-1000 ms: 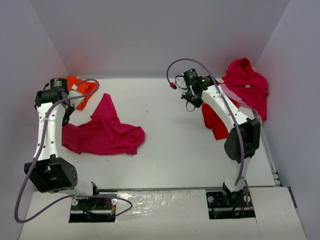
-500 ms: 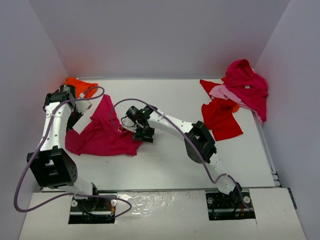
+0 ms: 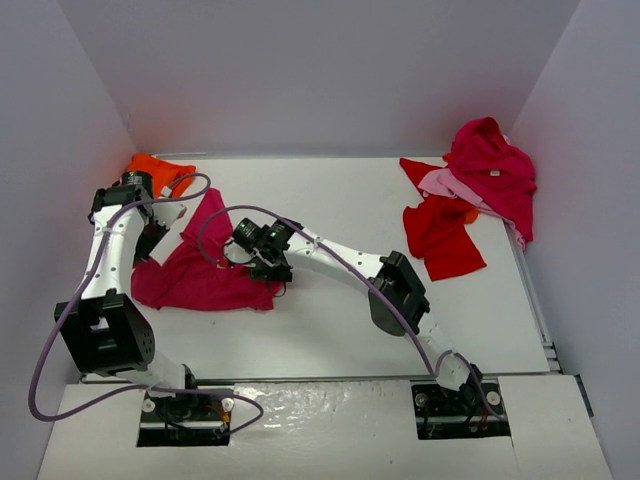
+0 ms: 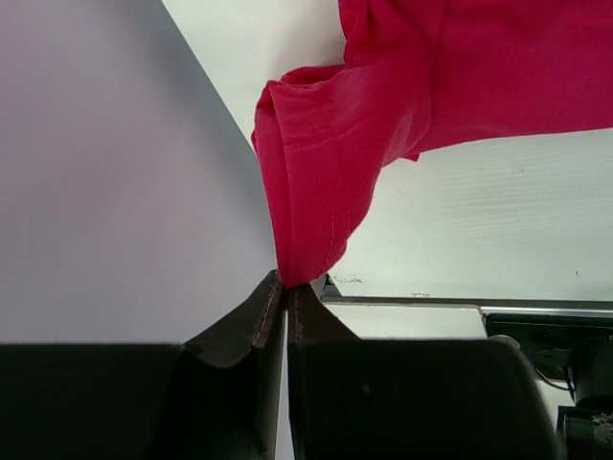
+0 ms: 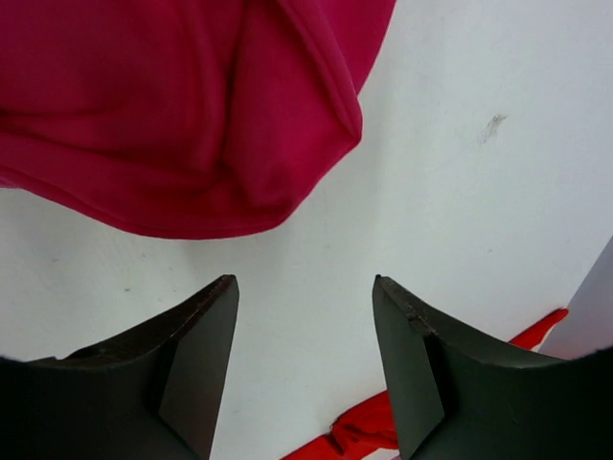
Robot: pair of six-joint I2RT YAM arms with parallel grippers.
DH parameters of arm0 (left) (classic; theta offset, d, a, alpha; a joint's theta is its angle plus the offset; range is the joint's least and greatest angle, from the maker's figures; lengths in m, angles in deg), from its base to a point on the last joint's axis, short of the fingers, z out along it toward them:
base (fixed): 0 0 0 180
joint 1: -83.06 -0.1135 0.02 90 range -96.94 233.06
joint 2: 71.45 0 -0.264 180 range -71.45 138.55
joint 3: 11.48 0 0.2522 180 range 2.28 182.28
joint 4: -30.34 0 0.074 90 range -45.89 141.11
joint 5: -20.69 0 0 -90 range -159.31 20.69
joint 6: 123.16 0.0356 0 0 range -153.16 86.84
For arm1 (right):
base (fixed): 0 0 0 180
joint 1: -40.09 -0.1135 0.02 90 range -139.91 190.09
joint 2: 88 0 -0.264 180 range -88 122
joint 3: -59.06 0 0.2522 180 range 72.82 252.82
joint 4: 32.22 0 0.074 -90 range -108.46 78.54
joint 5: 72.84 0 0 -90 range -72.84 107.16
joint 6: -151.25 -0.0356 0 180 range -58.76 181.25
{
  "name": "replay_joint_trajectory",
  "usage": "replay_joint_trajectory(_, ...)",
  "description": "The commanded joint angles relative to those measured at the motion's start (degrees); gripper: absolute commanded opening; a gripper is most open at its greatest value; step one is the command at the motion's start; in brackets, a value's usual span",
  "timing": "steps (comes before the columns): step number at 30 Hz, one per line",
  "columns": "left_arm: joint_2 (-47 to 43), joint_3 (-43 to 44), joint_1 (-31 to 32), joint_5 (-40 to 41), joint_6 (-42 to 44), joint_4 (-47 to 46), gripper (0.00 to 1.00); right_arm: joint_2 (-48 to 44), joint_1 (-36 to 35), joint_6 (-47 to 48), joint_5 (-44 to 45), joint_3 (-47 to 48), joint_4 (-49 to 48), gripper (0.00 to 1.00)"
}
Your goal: Fold and stack the t-shirts
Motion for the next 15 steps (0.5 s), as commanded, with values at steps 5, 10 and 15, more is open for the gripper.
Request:
replay_joint_trajectory(5,-2.0,-1.5,0.2,-1.2,-0.9,-1.4,0.0,3.2,-4.5,3.0,5.8,5.6,-3.7,0.44)
replay_joint_trajectory(10,-2.5,-3.1,0.2,-1.4,-0.9,-2.3,0.0,7.8,-4.5,4.2,7.7,7.2,-6.4,0.48)
replay_joint_trajectory(15,-3.0,-4.5,0.2,-1.5,-0.7,-2.9,0.0,11.7,-3.6,5.4,9.2,8.7,-10.6,0.47)
